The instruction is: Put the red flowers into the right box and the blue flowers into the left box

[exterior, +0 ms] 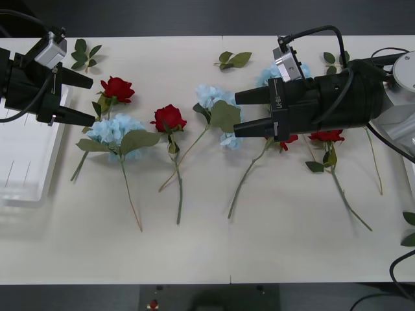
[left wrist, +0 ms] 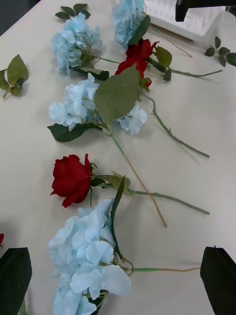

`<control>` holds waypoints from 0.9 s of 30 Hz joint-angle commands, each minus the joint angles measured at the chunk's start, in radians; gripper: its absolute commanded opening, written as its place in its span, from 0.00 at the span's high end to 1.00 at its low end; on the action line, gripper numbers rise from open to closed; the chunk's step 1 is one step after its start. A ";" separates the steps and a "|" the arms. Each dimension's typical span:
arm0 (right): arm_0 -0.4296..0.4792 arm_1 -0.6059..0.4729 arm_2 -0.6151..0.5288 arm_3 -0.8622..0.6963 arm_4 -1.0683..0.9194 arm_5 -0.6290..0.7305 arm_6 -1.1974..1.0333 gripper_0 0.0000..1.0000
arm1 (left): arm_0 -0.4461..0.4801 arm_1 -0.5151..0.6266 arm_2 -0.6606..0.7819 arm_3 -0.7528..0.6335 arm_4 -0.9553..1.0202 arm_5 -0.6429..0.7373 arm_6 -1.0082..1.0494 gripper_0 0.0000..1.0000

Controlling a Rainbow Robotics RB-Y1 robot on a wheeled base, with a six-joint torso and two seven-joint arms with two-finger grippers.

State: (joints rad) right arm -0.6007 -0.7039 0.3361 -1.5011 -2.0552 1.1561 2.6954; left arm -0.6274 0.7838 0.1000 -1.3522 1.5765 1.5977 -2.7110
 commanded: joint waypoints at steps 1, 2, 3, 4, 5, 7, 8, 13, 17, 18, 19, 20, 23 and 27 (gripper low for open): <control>-0.027 0.015 -0.019 -0.011 0.004 0.001 0.010 0.07 | -0.025 0.026 0.020 -0.018 0.000 0.002 0.006 0.00; -0.027 0.015 -0.019 -0.011 0.004 0.001 0.010 0.02 | -0.025 0.026 0.020 -0.018 0.000 0.002 0.006 0.00; -0.027 0.015 -0.019 -0.011 0.004 0.001 0.010 0.00 | -0.025 0.026 0.020 -0.018 0.000 0.002 0.006 0.00; -0.027 0.015 -0.019 -0.011 0.004 0.001 0.010 0.00 | -0.025 0.026 0.020 -0.018 0.000 0.002 0.006 0.00; -0.027 0.015 -0.019 -0.011 0.004 0.001 0.010 0.00 | -0.025 0.026 0.020 -0.018 0.000 0.002 0.006 0.00; -0.027 0.015 -0.019 -0.011 0.004 0.001 0.010 0.00 | -0.025 0.026 0.020 -0.018 0.000 0.002 0.006 0.00; -0.027 0.015 -0.019 -0.011 0.004 0.001 0.010 0.00 | -0.025 0.026 0.020 -0.018 0.000 0.002 0.006 0.00; -0.027 0.015 -0.019 -0.011 0.004 0.001 0.010 0.00 | -0.025 0.026 0.020 -0.018 0.000 0.002 0.006 0.00; -0.027 0.015 -0.019 -0.011 0.004 0.001 0.010 0.00 | -0.025 0.026 0.020 -0.018 0.000 0.002 0.006 0.00; -0.027 0.015 -0.019 -0.011 0.004 0.001 0.010 0.00 | -0.025 0.026 0.020 -0.018 0.000 0.002 0.006 0.00; -0.027 0.015 -0.019 -0.011 0.004 0.001 0.010 0.00 | -0.025 0.026 0.020 -0.018 0.000 0.002 0.006 0.00; -0.027 0.015 -0.019 -0.011 0.004 0.001 0.010 0.00 | -0.025 0.026 0.020 -0.018 0.000 0.002 0.006 0.00; -0.027 0.015 -0.019 -0.011 0.004 0.001 0.010 0.00 | -0.025 0.026 0.020 -0.018 0.000 0.002 0.006 0.00; -0.027 0.015 -0.019 -0.011 0.004 0.001 0.010 0.00 | -0.025 0.026 0.020 -0.018 0.000 0.002 0.006 0.00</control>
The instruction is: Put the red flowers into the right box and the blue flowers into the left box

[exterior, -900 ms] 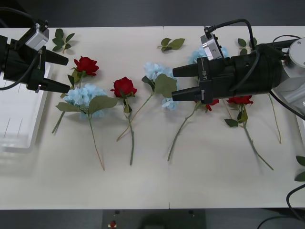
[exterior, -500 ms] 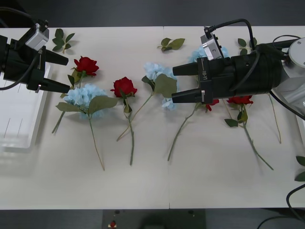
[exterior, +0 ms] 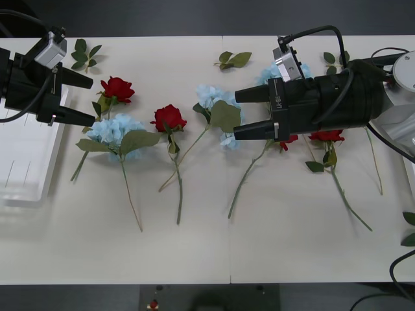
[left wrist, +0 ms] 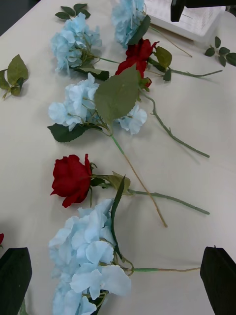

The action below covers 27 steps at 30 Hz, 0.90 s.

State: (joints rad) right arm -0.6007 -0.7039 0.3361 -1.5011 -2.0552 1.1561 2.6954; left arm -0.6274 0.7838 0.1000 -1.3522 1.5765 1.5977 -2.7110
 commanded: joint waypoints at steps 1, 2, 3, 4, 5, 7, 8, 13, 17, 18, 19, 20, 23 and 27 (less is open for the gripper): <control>-0.027 0.015 -0.019 -0.011 0.004 0.001 0.010 0.00 | -0.025 0.026 0.020 -0.018 0.000 0.002 0.006 0.00; -0.027 0.015 -0.019 -0.011 0.004 0.001 0.010 0.00 | -0.025 0.026 0.020 -0.018 0.000 0.002 0.006 0.00; -0.027 0.015 -0.019 -0.011 0.004 0.001 0.010 0.00 | -0.025 0.026 0.020 -0.018 0.000 0.002 0.006 0.00; -0.027 0.015 -0.019 -0.011 0.004 0.001 0.010 0.00 | -0.025 0.026 0.020 -0.018 0.000 0.002 0.006 0.00; -0.027 0.015 -0.019 -0.011 0.004 0.001 0.010 0.00 | -0.025 0.026 0.020 -0.018 0.000 0.002 0.006 0.00; -0.027 0.015 -0.019 -0.011 0.004 0.001 0.010 0.00 | -0.025 0.026 0.020 -0.018 0.000 0.002 0.006 0.00; -0.027 0.015 -0.019 -0.011 0.004 0.001 0.010 0.00 | -0.025 0.026 0.020 -0.018 0.000 0.002 0.006 0.00; -0.027 0.015 -0.019 -0.011 0.004 0.001 0.010 0.00 | -0.025 0.026 0.020 -0.018 0.000 0.002 0.006 0.00; -0.027 0.015 -0.019 -0.011 0.004 0.001 0.010 0.00 | -0.025 0.026 0.020 -0.018 0.000 0.002 0.006 0.00; -0.027 0.015 -0.019 -0.011 0.004 0.001 0.010 0.00 | -0.025 0.026 0.020 -0.018 0.000 0.002 0.006 0.00; -0.027 0.015 -0.019 -0.011 0.004 0.001 0.010 0.00 | -0.025 0.026 0.020 -0.018 0.000 0.002 0.006 0.00; -0.027 0.015 -0.019 -0.011 0.004 0.001 0.010 0.00 | -0.025 0.026 0.020 -0.018 0.000 0.002 0.006 0.00; -0.027 0.015 -0.019 -0.011 0.004 0.001 0.010 0.00 | -0.025 0.026 0.020 -0.018 0.000 0.002 0.006 0.00; -0.027 0.015 -0.019 -0.011 0.004 0.001 0.010 0.00 | -0.025 0.026 0.020 -0.018 0.000 0.002 0.006 0.00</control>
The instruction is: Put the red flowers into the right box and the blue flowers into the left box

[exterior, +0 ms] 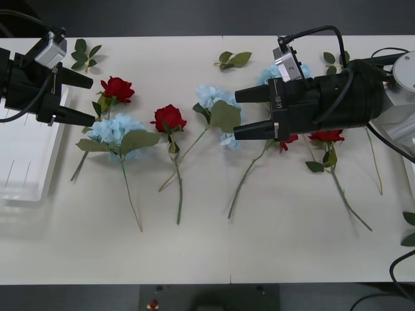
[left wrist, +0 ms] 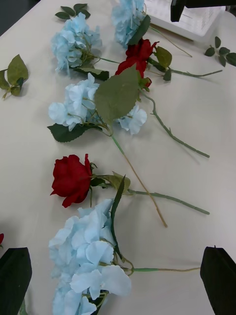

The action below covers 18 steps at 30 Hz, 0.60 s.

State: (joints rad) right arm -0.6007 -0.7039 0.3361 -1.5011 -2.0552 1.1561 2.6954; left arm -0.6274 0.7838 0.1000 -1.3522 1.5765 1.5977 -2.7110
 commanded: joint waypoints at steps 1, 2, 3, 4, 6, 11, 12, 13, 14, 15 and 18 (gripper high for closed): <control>-0.027 0.015 -0.019 -0.011 0.004 0.001 0.010 0.00 | -0.025 0.026 0.020 -0.018 0.000 0.002 0.006 0.00; -0.027 0.015 -0.019 -0.011 0.004 0.001 0.010 0.00 | -0.025 0.026 0.020 -0.018 0.000 0.002 0.006 0.00; -0.027 0.015 -0.019 -0.011 0.004 0.001 0.010 0.00 | -0.025 0.026 0.020 -0.018 0.000 0.002 0.006 0.00; -0.027 0.015 -0.019 -0.011 0.004 0.001 0.010 0.00 | -0.025 0.026 0.020 -0.018 0.000 0.002 0.006 0.00; -0.027 0.015 -0.019 -0.011 0.004 0.001 0.010 0.00 | -0.025 0.026 0.020 -0.018 0.000 0.002 0.006 0.00; 0.039 0.041 0.023 0.019 0.018 -0.004 0.009 0.00 | -0.032 0.017 0.024 -0.021 0.007 -0.007 0.006 0.00; 0.025 0.043 0.023 0.015 0.013 -0.012 0.007 0.00 | -0.034 0.017 0.021 -0.021 0.008 -0.008 0.006 0.00; 0.024 0.041 0.024 0.013 0.018 -0.015 0.006 0.00 | -0.045 0.021 0.020 -0.025 0.008 -0.008 0.006 0.00; 0.013 0.040 0.024 0.015 0.020 -0.015 0.003 0.00 | -0.051 0.023 0.010 -0.030 0.005 -0.005 0.006 0.00; 0.006 0.035 0.024 0.013 0.020 -0.013 -0.005 0.00 | -0.057 0.026 0.009 -0.036 0.004 -0.008 0.006 0.00; -0.025 0.020 0.024 0.013 0.020 -0.004 -0.077 0.00 | -0.069 0.031 0.004 -0.039 -0.010 -0.008 0.006 0.00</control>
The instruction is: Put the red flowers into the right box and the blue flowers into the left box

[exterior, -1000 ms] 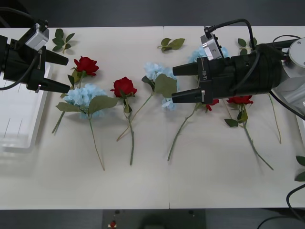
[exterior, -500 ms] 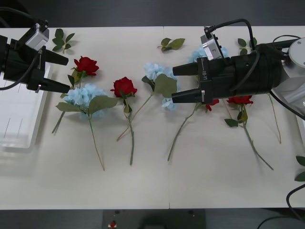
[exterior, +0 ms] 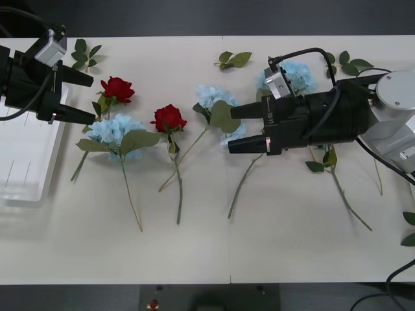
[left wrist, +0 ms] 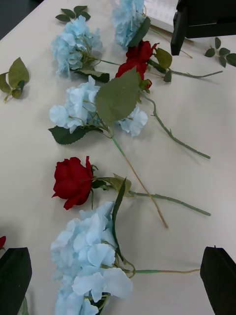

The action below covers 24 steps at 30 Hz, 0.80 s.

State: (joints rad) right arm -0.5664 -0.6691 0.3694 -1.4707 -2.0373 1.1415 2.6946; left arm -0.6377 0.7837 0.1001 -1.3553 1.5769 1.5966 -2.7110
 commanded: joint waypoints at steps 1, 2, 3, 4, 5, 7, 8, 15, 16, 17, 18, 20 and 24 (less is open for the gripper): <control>-0.082 -0.027 -0.009 -0.017 0.017 0.026 -0.136 0.00 | -0.065 0.031 0.004 -0.036 -0.024 -0.007 0.006 0.00; -0.092 -0.032 -0.012 -0.017 0.028 0.035 -0.164 0.00 | -0.068 0.031 0.001 -0.036 -0.029 -0.007 0.006 0.00; -0.110 -0.037 -0.027 -0.017 0.060 0.061 -0.226 0.00 | -0.074 0.031 -0.007 -0.036 -0.040 -0.009 0.006 0.00; -0.122 -0.040 -0.041 -0.016 0.091 0.087 -0.279 0.00 | -0.077 0.031 -0.013 -0.038 -0.049 -0.015 0.006 0.00; -0.135 -0.040 -0.061 -0.017 0.124 0.119 -0.341 0.00 | -0.082 0.031 -0.020 -0.039 -0.058 -0.023 0.006 0.00; -0.158 -0.040 -0.103 -0.017 0.198 0.196 -0.513 0.00 | -0.083 0.031 -0.039 -0.051 -0.081 -0.047 0.022 0.00; -0.168 -0.041 -0.118 -0.017 0.227 0.231 -0.595 0.00 | -0.083 0.031 -0.045 -0.061 -0.095 -0.058 0.040 0.00; -0.245 -0.058 -0.188 -0.017 0.505 0.460 -1.099 0.00 | -0.083 0.029 -0.074 -0.111 -0.198 -0.090 0.269 0.00; -0.254 -0.063 -0.190 -0.017 0.549 0.478 -1.130 0.00 | -0.085 0.029 -0.074 -0.111 -0.213 -0.093 0.292 0.00; -0.257 -0.066 -0.190 -0.016 0.578 0.488 -1.142 0.00 | -0.085 0.029 -0.074 -0.111 -0.222 -0.096 0.306 0.00; -0.264 -0.072 -0.192 -0.017 0.621 0.503 -1.159 0.00 | -0.085 0.029 -0.074 -0.111 -0.242 -0.098 0.329 0.00; -0.273 -0.098 -0.188 -0.016 0.726 0.555 -1.196 0.00 | -0.086 0.029 -0.072 -0.111 -0.298 -0.107 0.392 0.00; -0.273 -0.155 -0.185 -0.017 0.842 0.600 -1.204 0.00 | -0.089 0.029 -0.074 -0.111 -0.403 -0.139 0.494 0.00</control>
State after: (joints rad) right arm -0.8187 -0.7615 0.1946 -1.4708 -1.2295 1.7378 1.5498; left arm -0.6887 0.7839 0.0097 -1.4440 1.2154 1.4804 -2.3372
